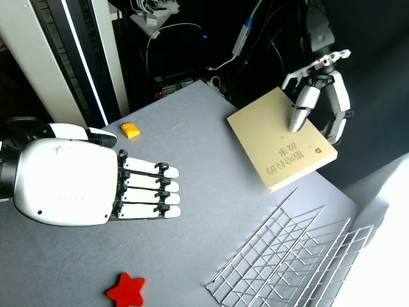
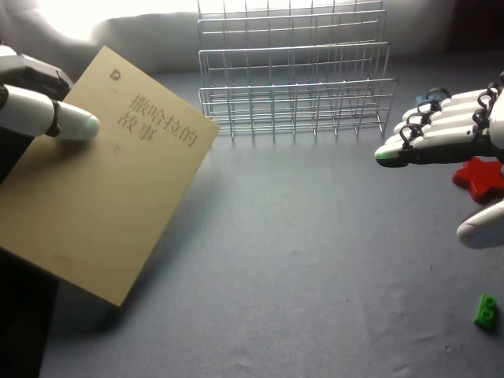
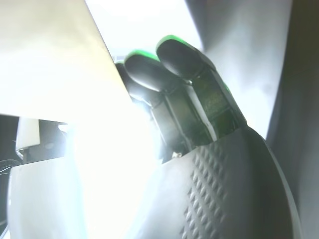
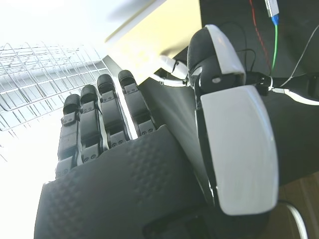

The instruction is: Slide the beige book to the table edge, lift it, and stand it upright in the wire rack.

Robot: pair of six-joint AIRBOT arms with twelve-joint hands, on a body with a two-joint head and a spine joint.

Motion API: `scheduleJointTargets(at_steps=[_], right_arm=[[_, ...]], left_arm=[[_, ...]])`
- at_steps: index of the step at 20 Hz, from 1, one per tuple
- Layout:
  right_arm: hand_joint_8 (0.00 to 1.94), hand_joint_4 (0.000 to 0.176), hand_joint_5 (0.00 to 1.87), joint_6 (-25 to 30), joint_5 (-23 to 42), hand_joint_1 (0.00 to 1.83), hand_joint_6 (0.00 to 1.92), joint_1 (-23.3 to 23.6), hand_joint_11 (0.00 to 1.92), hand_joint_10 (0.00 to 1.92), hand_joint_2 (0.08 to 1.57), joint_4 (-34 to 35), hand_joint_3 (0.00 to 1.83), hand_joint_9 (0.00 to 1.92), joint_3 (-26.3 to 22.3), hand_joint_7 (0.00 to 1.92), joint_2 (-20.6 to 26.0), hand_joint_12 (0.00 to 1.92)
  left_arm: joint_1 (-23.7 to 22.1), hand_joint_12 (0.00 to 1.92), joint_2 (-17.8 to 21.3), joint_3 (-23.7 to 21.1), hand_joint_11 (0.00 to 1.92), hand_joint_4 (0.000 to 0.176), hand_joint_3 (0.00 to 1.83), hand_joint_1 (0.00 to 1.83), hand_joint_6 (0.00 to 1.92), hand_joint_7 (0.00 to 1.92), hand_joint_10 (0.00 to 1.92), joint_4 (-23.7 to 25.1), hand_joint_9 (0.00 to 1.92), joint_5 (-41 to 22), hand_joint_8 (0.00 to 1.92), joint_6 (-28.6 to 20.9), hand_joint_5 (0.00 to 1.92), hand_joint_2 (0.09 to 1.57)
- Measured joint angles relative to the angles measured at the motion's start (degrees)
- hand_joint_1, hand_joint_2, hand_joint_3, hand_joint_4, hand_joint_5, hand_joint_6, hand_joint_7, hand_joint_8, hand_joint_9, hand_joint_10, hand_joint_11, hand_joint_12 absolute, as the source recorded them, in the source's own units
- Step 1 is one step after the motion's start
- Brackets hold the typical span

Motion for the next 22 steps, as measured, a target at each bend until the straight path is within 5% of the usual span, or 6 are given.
scheduleJointTargets(at_steps=[11,17,19,22], right_arm=[[0.01,0.0,0.06,0.28,0.37,0.17,0.01,0.0,0.0,0.01,1.2,0.0,0.0,0.04,0.0,0.06,0.07,0.0],[0.02,0.0,0.03,0.31,0.61,0.13,0.01,0.0,0.01,0.01,1.18,-0.02,0.0,0.04,0.0,0.09,0.07,0.0],[0.01,0.0,0.02,0.33,0.66,0.13,0.01,0.0,0.0,0.0,1.18,0.0,0.0,0.02,0.0,0.08,0.07,0.0],[0.01,0.0,0.04,0.33,0.76,0.14,0.01,0.0,0.01,0.01,1.2,-0.02,0.0,0.04,0.0,0.09,0.07,0.0]], left_arm=[[-2.99,1.72,6.62,-3.65,0.63,0.0,0.0,1.36,1.1,0.86,1.51,-0.02,0.85,-3.13,1.28,1.62,0.7,1.2],[-11.28,1.7,6.67,-3.98,0.64,0.0,0.0,1.22,1.22,0.89,1.31,0.94,0.89,-3.08,1.37,9.16,0.71,1.22],[-13.79,1.75,5.92,-3.37,0.64,0.0,0.0,1.22,1.21,0.89,1.36,4.22,0.89,-2.67,1.39,9.18,0.71,1.22],[-15.23,1.8,5.03,-2.82,0.62,0.0,0.0,1.22,1.23,0.88,1.4,17.09,0.87,-2.19,1.41,-1.99,0.69,1.23]])
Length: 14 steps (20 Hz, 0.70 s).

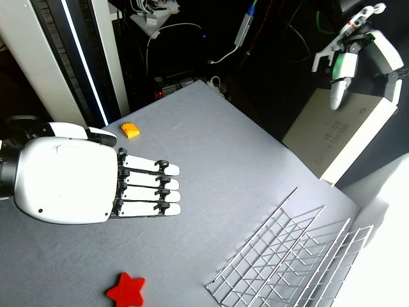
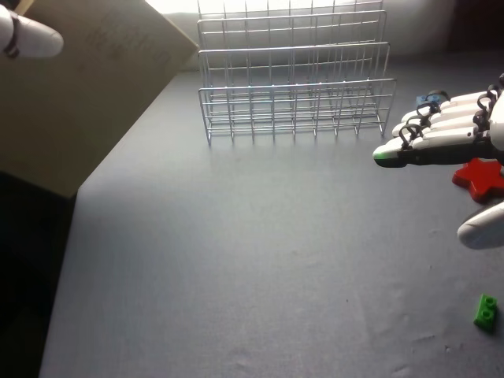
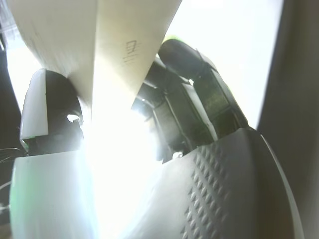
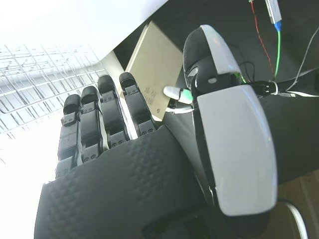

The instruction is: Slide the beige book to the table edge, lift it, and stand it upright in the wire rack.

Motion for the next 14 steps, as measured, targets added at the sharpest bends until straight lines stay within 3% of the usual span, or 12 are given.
scheduleJointTargets(at_steps=[1,3,6,11,14], right_arm=[[0.01,0.0,0.05,0.02,0.04,0.14,0.02,0.0,0.02,0.01,1.2,0.0,0.0,0.04,0.0,0.09,0.0,0.01],[0.0,0.0,0.05,0.02,0.02,0.17,0.01,0.0,0.0,0.01,1.21,-0.02,0.0,0.04,0.0,0.08,0.0,0.0],[0.0,0.0,0.02,0.02,0.2,0.13,0.0,0.0,0.0,0.0,1.22,0.0,0.01,0.02,0.0,0.03,0.0,0.0],[0.01,0.0,0.05,0.02,0.37,0.18,0.01,0.0,0.0,0.01,1.22,0.0,0.0,0.04,0.0,0.06,0.07,0.0],[0.0,0.0,0.03,0.07,0.61,0.16,0.01,0.0,0.0,0.01,1.22,0.0,0.0,0.04,0.0,0.04,0.07,0.0]], left_arm=[[-0.63,1.78,-0.02,-0.02,0.63,0.0,0.0,1.22,1.22,0.89,1.38,1.88,0.88,0.2,1.39,-0.96,0.7,1.22],[-1.18,1.76,-0.13,0.0,0.63,0.0,0.0,1.22,1.21,0.89,1.36,12.2,0.88,-1.99,1.39,-11.19,0.7,1.22],[-1.14,1.74,-0.37,0.17,0.66,0.0,0.0,1.23,1.18,0.91,1.36,20.28,0.91,-8.52,1.36,-21.29,0.73,1.21],[-0.11,1.72,-1.84,1.01,0.65,0.0,0.0,1.22,1.22,0.9,1.32,26.01,0.91,-18.29,1.36,-31.04,0.71,1.21],[1.53,1.75,-3.32,1.36,0.66,0.0,0.0,1.22,1.21,0.9,1.33,27.08,0.91,-22.45,1.36,-36.44,0.72,1.21]])
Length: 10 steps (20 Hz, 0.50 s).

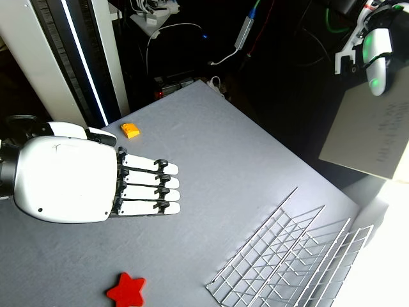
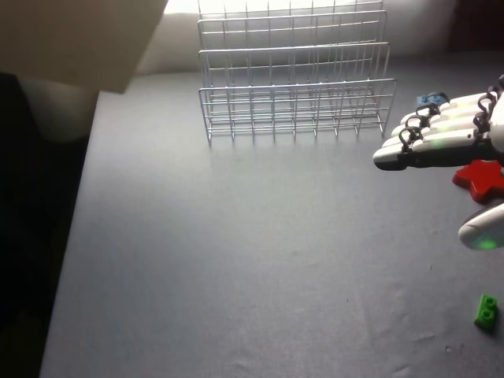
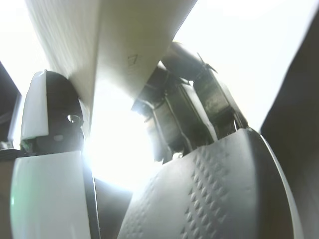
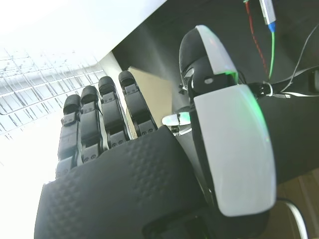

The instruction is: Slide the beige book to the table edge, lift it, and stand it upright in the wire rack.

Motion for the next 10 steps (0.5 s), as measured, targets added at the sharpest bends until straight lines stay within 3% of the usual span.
scheduleJointTargets(at_steps=[4,10], right_arm=[[0.0,0.0,0.02,0.0,0.02,0.19,0.0,0.0,0.0,0.0,1.22,0.0,0.0,0.03,0.0,0.05,0.0,0.0],[0.01,0.0,0.04,0.0,0.13,0.18,0.01,0.0,0.0,0.0,1.21,-0.04,0.0,0.04,0.0,0.06,0.02,0.0]], left_arm=[[3.61,1.77,-2.64,0.83,0.63,0.0,0.0,1.22,1.24,0.88,1.36,0.44,0.87,-4.48,1.4,-7.61,0.69,1.22],[3.72,1.74,-5.95,3.8,0.64,0.0,0.0,1.22,1.23,0.9,1.33,2.43,0.89,-9.81,1.36,-13.94,0.7,1.22]])
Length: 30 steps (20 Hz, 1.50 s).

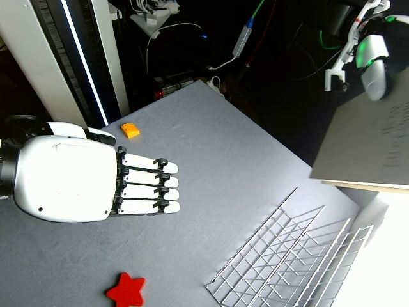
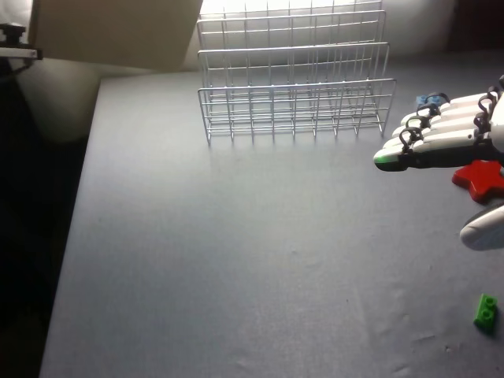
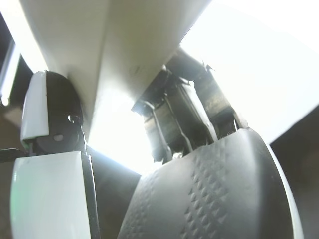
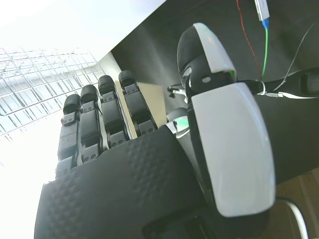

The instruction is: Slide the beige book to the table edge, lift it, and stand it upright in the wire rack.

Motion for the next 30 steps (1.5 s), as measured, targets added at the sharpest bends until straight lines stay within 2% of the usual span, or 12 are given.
scheduleJointTargets(at_steps=[3,8,10,11,12,13,14,19,23,30], right_arm=[[0.0,0.0,0.02,0.0,0.11,0.12,0.0,0.0,0.0,0.0,1.22,0.04,0.0,0.01,0.0,0.04,-0.02,0.0],[0.0,0.0,0.03,-0.02,0.09,0.13,0.01,0.0,0.0,0.0,1.22,0.02,0.0,0.03,0.0,0.05,-0.04,0.0],[0.01,0.0,0.04,-0.02,0.17,0.14,0.01,0.0,0.0,0.01,1.22,0.0,0.0,0.04,0.0,0.06,-0.02,0.0],[0.0,0.0,0.03,-0.02,0.17,0.13,0.0,0.0,0.0,0.0,1.23,0.0,0.01,0.02,0.0,0.05,-0.02,0.0],[0.0,0.0,0.02,-0.02,0.24,0.1,0.0,0.0,0.0,0.0,1.23,0.02,0.01,0.03,0.0,0.05,-0.02,0.0],[0.0,0.0,0.01,-0.04,0.26,0.08,0.0,0.0,0.0,0.0,1.24,0.02,0.01,0.02,0.0,0.04,-0.02,0.0],[0.0,0.0,0.02,-0.02,0.24,0.1,0.0,0.0,0.0,0.0,1.23,0.02,0.0,0.03,0.0,0.05,-0.02,0.0],[0.0,0.0,0.03,-0.02,0.26,0.12,0.01,0.0,0.0,0.0,1.23,0.0,0.0,0.03,0.0,0.03,-0.02,0.0],[0.01,0.0,0.04,-0.04,0.44,0.18,0.01,0.0,0.0,0.01,1.23,0.02,0.0,0.04,0.0,0.05,-0.02,0.0],[0.0,0.0,0.03,-0.04,0.57,0.13,0.0,0.0,0.0,0.0,1.23,0.0,0.0,0.02,0.0,0.04,0.02,0.0]], left_arm=[[0.07,1.76,-0.33,0.0,0.64,0.0,0.0,1.21,1.25,0.89,1.33,0.79,0.89,-0.35,1.38,-2.89,0.69,1.22],[1.88,1.77,-1.14,0.37,0.62,0.0,0.0,1.22,1.23,0.88,1.37,0.79,0.88,-2.99,1.4,-8.11,0.69,1.22],[2.03,1.76,-2.14,1.16,0.62,0.0,0.0,1.21,1.26,0.88,1.34,2.19,0.88,-3.3,1.39,-10.73,0.68,1.23],[2.03,1.75,-2.54,1.55,0.63,0.0,0.0,1.33,1.16,0.87,1.47,2.97,0.85,-3.43,1.29,-11.63,0.7,1.2],[2.05,1.75,-3.19,1.81,0.63,0.0,0.0,1.35,1.15,0.87,1.5,3.39,0.84,-3.58,1.27,-12.31,0.7,1.2],[2.14,1.74,-3.91,2.4,0.63,0.0,0.0,1.24,1.24,0.88,1.4,4.46,0.85,-3.78,1.36,-13.07,0.69,1.22],[2.14,1.73,-4.68,2.8,0.63,0.0,0.0,1.22,1.24,0.89,1.34,4.98,0.87,-3.78,1.37,-13.6,0.7,1.22],[2.93,1.71,-8.02,5.01,0.67,0.0,0.0,1.21,1.21,0.91,1.28,7.04,0.92,-4.87,1.33,-15.3,0.73,1.21],[2.93,1.74,-9.18,6.03,0.64,0.0,0.0,1.21,1.21,0.89,1.33,8.24,0.89,-6.43,1.37,-16.52,0.73,1.21],[2.91,1.73,-11.43,9.2,0.62,0.0,0.0,1.21,1.2,0.9,1.31,9.42,0.89,-8.17,1.36,-18.25,0.73,1.21]])
